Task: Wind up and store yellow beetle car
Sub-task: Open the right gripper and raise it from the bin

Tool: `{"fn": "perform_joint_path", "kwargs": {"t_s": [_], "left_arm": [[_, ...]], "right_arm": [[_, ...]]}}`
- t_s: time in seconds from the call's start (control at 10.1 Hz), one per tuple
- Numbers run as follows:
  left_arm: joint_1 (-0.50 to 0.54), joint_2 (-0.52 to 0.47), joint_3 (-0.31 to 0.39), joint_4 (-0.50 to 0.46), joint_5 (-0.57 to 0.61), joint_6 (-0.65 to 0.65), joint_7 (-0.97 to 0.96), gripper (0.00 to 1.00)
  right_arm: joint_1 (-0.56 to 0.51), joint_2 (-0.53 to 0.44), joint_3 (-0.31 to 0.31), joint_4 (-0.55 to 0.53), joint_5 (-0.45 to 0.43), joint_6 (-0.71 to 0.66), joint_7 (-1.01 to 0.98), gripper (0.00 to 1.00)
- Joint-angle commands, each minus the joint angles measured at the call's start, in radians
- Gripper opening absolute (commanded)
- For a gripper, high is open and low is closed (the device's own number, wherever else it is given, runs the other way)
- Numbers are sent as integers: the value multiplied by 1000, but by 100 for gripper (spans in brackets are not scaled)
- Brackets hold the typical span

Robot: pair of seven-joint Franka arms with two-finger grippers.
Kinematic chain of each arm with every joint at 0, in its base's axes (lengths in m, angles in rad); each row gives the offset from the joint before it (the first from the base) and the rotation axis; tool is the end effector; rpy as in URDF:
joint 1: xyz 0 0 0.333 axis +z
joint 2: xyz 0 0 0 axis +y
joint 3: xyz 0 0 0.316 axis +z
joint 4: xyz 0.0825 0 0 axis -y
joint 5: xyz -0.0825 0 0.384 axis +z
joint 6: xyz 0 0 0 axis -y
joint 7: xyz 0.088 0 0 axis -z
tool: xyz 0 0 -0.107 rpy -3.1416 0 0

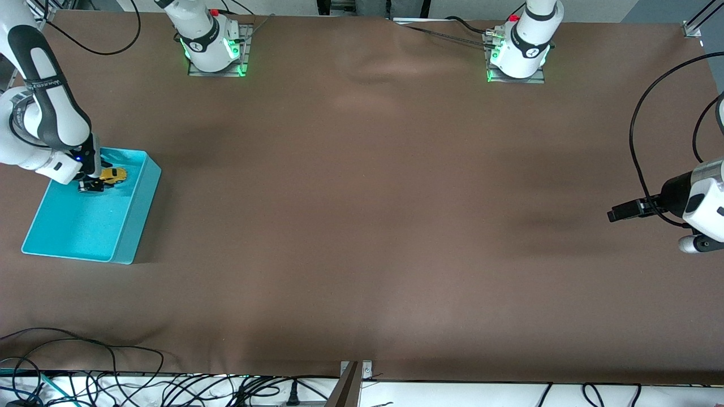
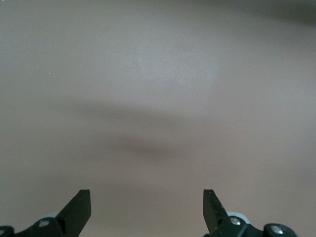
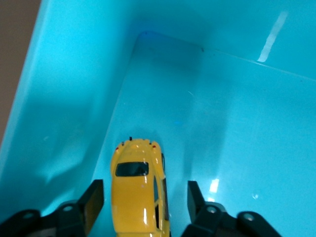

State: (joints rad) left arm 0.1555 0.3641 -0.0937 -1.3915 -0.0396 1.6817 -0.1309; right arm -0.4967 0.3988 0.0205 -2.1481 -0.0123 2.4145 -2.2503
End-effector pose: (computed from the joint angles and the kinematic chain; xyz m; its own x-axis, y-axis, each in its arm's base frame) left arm 0.6602 0.0466 0.4973 0.9766 0.1989 -0.0814 0.2041 -0.9770 0.0621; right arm 0.4936 -0.2545 0.2027 -0.2054 0.9751 0.0837 0.9716 0.2135 -0.1019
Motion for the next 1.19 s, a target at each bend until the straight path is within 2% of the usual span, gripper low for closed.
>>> {"fn": "perform_joint_path", "kwargs": {"t_s": [0.0,0.2,0.4,0.69,0.89,1.09], "left_arm": [[-2,-1,3,2,-19,-10,25,100],[-2,-2,3,2,-17,-11,28,100],[-4,-2,3,2,-17,-11,28,100],[1,-2,3,6,-17,-11,28,100],[1,-2,3,8,-16,-11,28,100],[2,-2,6,8,-10,-11,54,100]], "right_arm": [[-20,-26,24,69,20,-111,-11,100],[-20,-50,61,155,35,-213,65,100],[-14,-131,67,139,37,-261,249,100],[9,-254,131,135,37,-371,464,100],[76,-319,131,140,37,-420,701,100],[147,-365,130,143,38,-462,1025,100]]}}
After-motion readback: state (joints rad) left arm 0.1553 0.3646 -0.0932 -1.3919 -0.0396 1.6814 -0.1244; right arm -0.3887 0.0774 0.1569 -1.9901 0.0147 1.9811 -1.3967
